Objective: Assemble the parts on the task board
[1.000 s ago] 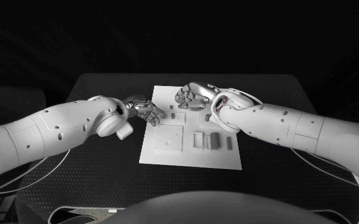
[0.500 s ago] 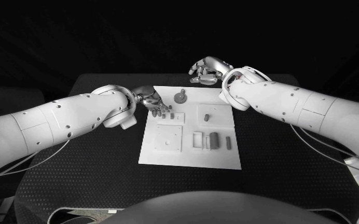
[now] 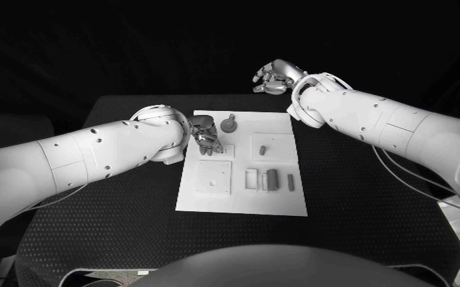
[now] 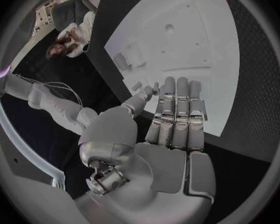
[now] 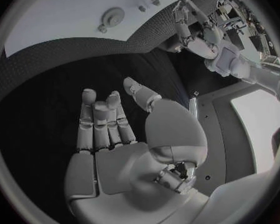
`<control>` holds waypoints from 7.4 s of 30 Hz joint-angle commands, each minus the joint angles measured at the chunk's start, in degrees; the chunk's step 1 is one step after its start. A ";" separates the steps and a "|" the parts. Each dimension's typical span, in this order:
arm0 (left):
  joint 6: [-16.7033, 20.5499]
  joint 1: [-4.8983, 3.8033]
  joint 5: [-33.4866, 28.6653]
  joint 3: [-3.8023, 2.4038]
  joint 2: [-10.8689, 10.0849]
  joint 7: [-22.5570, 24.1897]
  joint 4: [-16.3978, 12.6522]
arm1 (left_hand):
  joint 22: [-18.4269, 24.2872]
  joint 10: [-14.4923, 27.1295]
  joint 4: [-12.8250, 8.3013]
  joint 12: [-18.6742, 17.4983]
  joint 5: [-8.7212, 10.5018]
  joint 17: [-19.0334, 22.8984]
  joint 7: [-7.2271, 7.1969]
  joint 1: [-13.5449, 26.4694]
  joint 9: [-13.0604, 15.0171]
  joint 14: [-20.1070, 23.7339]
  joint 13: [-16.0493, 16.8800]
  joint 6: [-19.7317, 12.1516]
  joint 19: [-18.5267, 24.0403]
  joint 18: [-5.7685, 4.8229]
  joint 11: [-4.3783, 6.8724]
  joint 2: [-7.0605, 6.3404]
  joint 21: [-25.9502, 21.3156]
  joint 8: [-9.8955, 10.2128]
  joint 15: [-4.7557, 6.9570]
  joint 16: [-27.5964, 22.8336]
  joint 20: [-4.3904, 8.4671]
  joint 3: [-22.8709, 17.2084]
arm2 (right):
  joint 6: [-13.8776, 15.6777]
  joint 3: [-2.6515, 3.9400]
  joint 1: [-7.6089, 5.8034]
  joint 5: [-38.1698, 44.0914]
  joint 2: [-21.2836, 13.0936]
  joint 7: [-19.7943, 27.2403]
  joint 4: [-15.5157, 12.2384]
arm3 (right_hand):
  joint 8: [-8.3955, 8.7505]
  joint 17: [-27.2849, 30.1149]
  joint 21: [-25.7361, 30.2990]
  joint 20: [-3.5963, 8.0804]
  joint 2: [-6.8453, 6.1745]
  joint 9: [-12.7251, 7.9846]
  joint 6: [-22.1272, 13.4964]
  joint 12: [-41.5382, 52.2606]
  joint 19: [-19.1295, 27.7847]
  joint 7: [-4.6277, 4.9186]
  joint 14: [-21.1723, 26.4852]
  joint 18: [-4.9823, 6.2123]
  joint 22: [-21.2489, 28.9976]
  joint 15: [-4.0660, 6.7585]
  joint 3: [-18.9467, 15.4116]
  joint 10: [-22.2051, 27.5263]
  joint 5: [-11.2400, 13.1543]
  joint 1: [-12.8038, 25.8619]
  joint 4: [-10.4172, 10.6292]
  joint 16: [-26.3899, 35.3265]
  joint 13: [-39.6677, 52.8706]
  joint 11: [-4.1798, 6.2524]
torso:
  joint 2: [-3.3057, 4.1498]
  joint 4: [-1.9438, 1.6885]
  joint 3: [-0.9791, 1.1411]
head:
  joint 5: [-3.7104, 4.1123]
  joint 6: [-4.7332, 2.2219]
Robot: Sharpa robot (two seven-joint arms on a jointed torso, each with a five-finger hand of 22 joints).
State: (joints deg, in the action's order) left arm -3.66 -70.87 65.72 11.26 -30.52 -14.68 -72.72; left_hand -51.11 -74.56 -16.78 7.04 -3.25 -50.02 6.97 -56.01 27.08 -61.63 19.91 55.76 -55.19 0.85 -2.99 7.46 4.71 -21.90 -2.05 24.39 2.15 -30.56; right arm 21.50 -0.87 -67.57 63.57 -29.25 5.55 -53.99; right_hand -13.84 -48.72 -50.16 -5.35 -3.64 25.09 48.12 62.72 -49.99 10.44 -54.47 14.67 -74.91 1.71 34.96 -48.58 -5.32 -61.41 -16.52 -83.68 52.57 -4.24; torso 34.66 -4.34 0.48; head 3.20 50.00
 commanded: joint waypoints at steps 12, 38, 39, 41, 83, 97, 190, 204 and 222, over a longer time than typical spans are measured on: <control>-4.55 -0.27 7.74 1.88 4.09 -6.23 0.22 | -0.31 -0.56 0.03 0.22 -0.46 -0.13 -0.45 -0.51 0.17 -0.68 0.10 1.10 -0.25 -0.85 -0.11 -0.03 0.39 -0.39 0.08 0.12 0.21 -0.49 | -1.25 0.03 -0.47 -8.74 0.89 1.32 1.12 | -1.56 16.38 19.26 -6.19 -0.72 -0.78 -2.52 -24.53 19.77 1.48 12.20 -3.81 6.45 -8.07 1.10 2.17 -0.13 1.78 0.15 29.19 -25.94 -3.79 | 0.04 0.01 0.02 | 0.89 0.00; -6.06 -0.15 10.59 2.37 6.46 -6.90 0.92 | -0.71 -0.70 0.06 0.13 -0.92 -0.24 -0.46 -0.54 0.28 -0.83 0.14 1.17 -0.24 -0.85 -0.08 -0.11 0.51 -0.30 0.13 0.04 0.29 -0.79 | -1.55 0.03 -0.56 -13.13 1.35 2.47 1.83 | -2.72 24.60 28.17 -7.59 -0.56 -1.90 -4.61 -37.13 28.76 1.90 13.76 -7.08 6.59 -12.39 -0.31 -0.09 -0.13 1.76 0.57 48.13 -41.20 -6.13 | 0.01 -0.04 -0.03 | 1.01 0.00; -6.12 -0.15 10.59 2.37 6.49 -6.90 0.96 | -0.72 -0.71 0.06 0.13 -0.93 -0.24 -0.46 -0.53 0.28 -0.83 0.14 1.17 -0.23 -0.85 -0.08 -0.11 0.51 -0.29 0.13 0.03 0.29 -0.80 | -1.61 0.03 -0.56 -13.14 1.38 2.48 1.83 | -2.72 24.60 28.20 -7.59 -0.55 -1.91 -4.63 -37.15 28.78 1.91 13.74 -7.09 6.57 -12.39 -0.32 -0.11 -0.13 1.75 0.57 48.16 -41.24 -6.13 | 0.02 -0.05 -0.03 | 1.01 0.00; -6.16 -0.14 10.59 2.37 6.52 -7.00 0.99 | -0.74 -0.71 0.07 0.12 -0.95 -0.25 -0.45 -0.51 0.29 -0.83 0.15 1.17 -0.22 -0.85 -0.08 -0.10 0.51 -0.28 0.13 0.02 0.28 -0.81 | -1.71 0.03 -0.56 -13.17 1.45 2.49 1.88 | -2.73 24.60 28.26 -7.59 -0.56 -1.93 -4.66 -37.20 28.81 1.92 13.70 -7.12 6.53 -12.38 -0.34 -0.15 -0.13 1.74 0.57 48.23 -41.35 -6.13 | 0.04 -0.05 -0.03 | 1.07 0.00; -7.94 2.01 11.85 2.35 7.10 -6.92 1.98 | -1.20 -0.87 0.06 0.00 -1.75 -0.40 -0.46 -0.24 0.44 -0.95 0.21 1.26 -0.13 -0.85 -0.05 -0.21 0.59 -0.16 0.16 -0.11 0.30 -1.11 | -2.30 0.03 -0.56 -13.42 1.69 2.71 2.22 | -2.83 24.62 28.88 -7.54 -0.32 -2.19 -5.00 -37.92 28.81 2.06 13.21 -7.24 6.00 -12.34 -0.48 -0.39 -0.14 1.67 0.54 49.17 -42.76 -6.26 | 0.03 -0.05 -0.05 | 1.11 0.00; -8.29 2.29 11.99 2.35 7.24 -7.09 2.34 | -1.32 -0.92 0.06 -0.02 -1.87 -0.45 -0.46 -0.23 0.49 -1.01 0.24 1.29 -0.14 -0.85 -0.04 -0.29 0.62 -0.14 0.18 -0.14 0.34 -1.20 | -2.50 0.03 -0.55 -13.43 1.72 2.70 2.31 | -2.87 24.61 29.00 -7.54 -0.24 -2.23 -5.02 -38.02 28.77 2.19 13.15 -7.26 5.90 -12.36 -0.51 -0.49 -0.13 1.69 0.57 49.35 -43.01 -6.26 | 0.04 -0.04 -0.07 | 1.16 0.00; -6.32 3.73 11.87 2.33 8.26 -8.50 4.27 | -3.46 1.81 3.23 -2.04 -0.08 -0.78 2.33 8.21 0.08 1.35 0.36 -4.51 2.52 -0.85 -1.32 -10.07 -0.57 3.44 -1.16 -2.73 -0.63 0.28 | -3.20 0.02 -0.55 -15.45 1.89 2.96 2.28 | -2.74 24.48 30.70 -7.59 -0.59 -2.99 -6.09 -38.93 29.79 2.72 14.37 -7.93 4.60 -13.07 -1.26 -0.17 -0.14 2.74 1.45 51.37 -45.33 -6.69 | 0.04 -0.02 -0.06 | 1.37 0.00; -5.21 3.68 7.79 2.31 5.79 -7.55 3.86 | -3.93 1.80 3.99 -1.83 0.11 -1.20 2.65 9.56 0.15 1.30 0.72 -5.43 2.56 -0.85 -1.30 -13.24 -0.47 3.74 -1.18 -2.69 -0.61 0.77 | -3.09 0.01 -0.54 -15.52 1.22 3.04 2.39 | -2.71 24.44 30.83 -7.57 -0.67 -3.08 -6.23 -39.03 29.85 2.76 14.52 -7.97 4.41 -13.14 -1.33 -0.02 -0.13 2.83 1.54 51.54 -45.56 -6.75 | 0.00 -0.05 -0.04 | 1.57 0.00; -7.89 1.23 -16.82 1.70 -8.21 12.23 -0.85 | -4.02 4.33 0.98 -0.76 -0.96 -1.81 2.97 7.66 1.16 2.71 1.66 -7.04 3.92 -0.85 -1.97 -8.83 -0.97 2.60 -2.07 -3.54 -1.27 1.55 | -13.95 0.00 -0.55 -8.42 -4.45 3.34 -2.00 | -5.09 22.02 29.35 -6.71 -0.44 -2.64 -3.29 -36.57 19.44 1.52 5.31 -4.31 3.80 -9.21 -0.69 -4.69 -0.15 1.99 0.39 48.39 -46.09 -4.85 | -0.03 -0.13 -0.07 | 2.32 0.00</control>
State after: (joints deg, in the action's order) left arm -10.05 -69.61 58.24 13.02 -38.39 -12.31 -73.09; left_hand -55.19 -70.61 -15.60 6.39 -3.98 -51.89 9.82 -48.44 28.17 -59.15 21.62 48.62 -51.58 0.87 -5.03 -1.92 3.81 -19.13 -4.09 21.05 0.83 -29.05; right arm 14.50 -0.88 -68.12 49.96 -33.64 8.44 -55.53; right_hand -18.72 -26.55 -20.66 -12.10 -4.45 22.38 44.56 25.95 -29.97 11.41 -48.57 9.38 -71.21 -7.76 34.17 -52.90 -5.32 -59.05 -15.90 -35.06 6.49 -9.18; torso 34.63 -4.46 0.38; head 5.37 50.00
